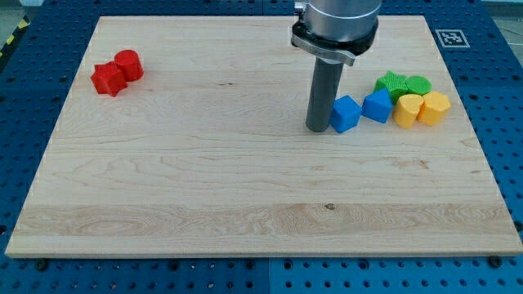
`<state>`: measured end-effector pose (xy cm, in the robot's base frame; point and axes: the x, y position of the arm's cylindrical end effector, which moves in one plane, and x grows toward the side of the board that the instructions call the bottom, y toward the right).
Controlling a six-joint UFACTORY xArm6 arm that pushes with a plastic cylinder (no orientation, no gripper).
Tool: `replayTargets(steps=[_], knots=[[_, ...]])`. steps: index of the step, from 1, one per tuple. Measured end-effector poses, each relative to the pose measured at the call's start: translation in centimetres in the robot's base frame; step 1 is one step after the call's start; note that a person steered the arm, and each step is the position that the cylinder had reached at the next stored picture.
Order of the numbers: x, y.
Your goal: Place the blue cube towards the bottom left side of the blue triangle
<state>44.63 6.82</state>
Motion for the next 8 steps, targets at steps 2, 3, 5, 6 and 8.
replayTargets(steps=[2,3,5,6,8], knots=[[0.0,-1.1],[-0.3,-1.6],[-4.0,-1.7],[-4.3,-1.7],[-7.2,-1.7]])
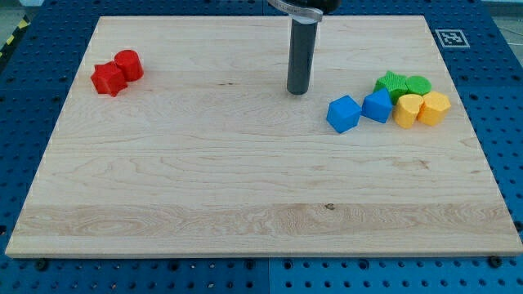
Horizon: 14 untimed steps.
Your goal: Place the blue cube towards the bottom left side of the blue triangle
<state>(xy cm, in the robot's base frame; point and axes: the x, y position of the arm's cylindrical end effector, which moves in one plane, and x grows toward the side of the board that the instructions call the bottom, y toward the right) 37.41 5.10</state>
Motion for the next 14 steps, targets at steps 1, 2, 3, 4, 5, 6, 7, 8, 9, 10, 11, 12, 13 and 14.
replayTargets(steps=[1,2,3,4,5,6,7,8,9,10,11,12,13,14], knots=[[-0.2,0.0],[-1.1,1.0],[-1.0,2.5],[-0.7,2.9],[0.7,2.4],[0.9,2.3],[1.5,2.3],[1.7,2.8],[1.7,3.2],[2.6,3.4],[2.9,3.4],[2.9,3.4],[3.9,4.0],[4.1,5.1]])
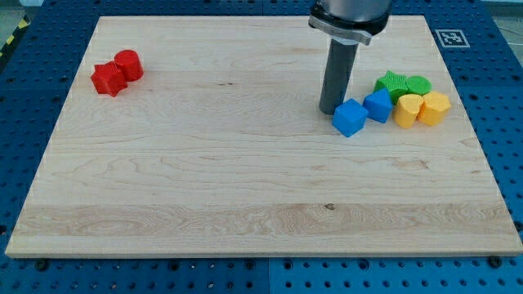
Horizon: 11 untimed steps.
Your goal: Place the blue cube towards the bottom left side of the blue triangle
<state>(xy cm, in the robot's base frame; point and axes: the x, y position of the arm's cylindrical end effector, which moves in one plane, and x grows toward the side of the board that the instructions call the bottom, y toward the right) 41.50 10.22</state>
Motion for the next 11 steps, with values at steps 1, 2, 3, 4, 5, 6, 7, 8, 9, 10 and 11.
replayTargets(steps=[1,2,3,4,5,6,7,8,9,10,11], knots=[[0.0,0.8],[0.0,3.4],[0.0,3.8],[1.0,3.7],[2.3,2.7],[3.0,2.4],[6.2,0.7],[9.9,-1.8],[12.1,-2.5],[12.1,0.8],[12.1,0.8]])
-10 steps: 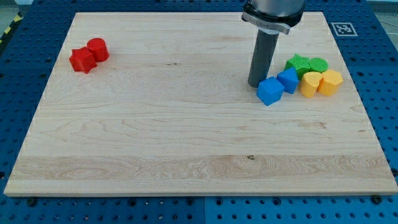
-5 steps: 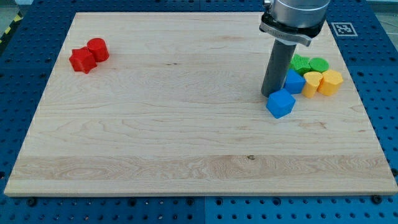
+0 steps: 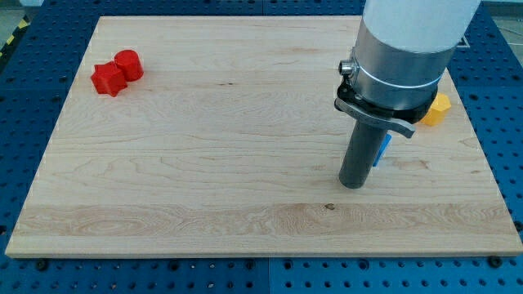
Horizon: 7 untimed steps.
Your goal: Place the blue cube towards the bottom left side of the blue triangle
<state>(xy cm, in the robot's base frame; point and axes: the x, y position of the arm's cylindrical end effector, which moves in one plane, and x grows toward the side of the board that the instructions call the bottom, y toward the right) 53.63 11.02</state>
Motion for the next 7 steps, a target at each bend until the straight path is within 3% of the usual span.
replayTargets(steps=[5,7], knots=[[-2.4,0.2],[0.3,2.2]])
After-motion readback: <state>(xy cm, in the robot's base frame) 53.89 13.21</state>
